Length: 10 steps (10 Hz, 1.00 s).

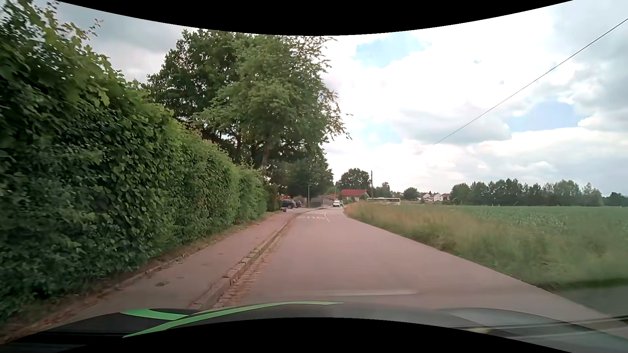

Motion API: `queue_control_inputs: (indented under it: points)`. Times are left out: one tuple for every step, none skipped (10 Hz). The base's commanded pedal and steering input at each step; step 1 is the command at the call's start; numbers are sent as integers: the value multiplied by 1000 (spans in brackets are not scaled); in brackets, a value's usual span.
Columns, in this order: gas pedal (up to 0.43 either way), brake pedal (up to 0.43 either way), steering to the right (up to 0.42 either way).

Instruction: Follow the waypoints while adhering to traffic rules and regulations

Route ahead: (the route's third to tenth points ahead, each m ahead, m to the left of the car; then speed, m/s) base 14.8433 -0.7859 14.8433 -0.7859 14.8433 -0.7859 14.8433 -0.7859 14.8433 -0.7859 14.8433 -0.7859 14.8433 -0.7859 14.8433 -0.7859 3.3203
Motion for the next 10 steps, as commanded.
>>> queue_control_inputs:
  points:
    - [0,49,-2]
    - [0,49,-3]
    - [0,49,-2]
    - [0,43,-2]
    - [0,30,-2]
    - [0,18,-2]
    - [0,12,-2]
    - [0,6,-2]
    - [0,0,-2]
    - [0,0,-1]
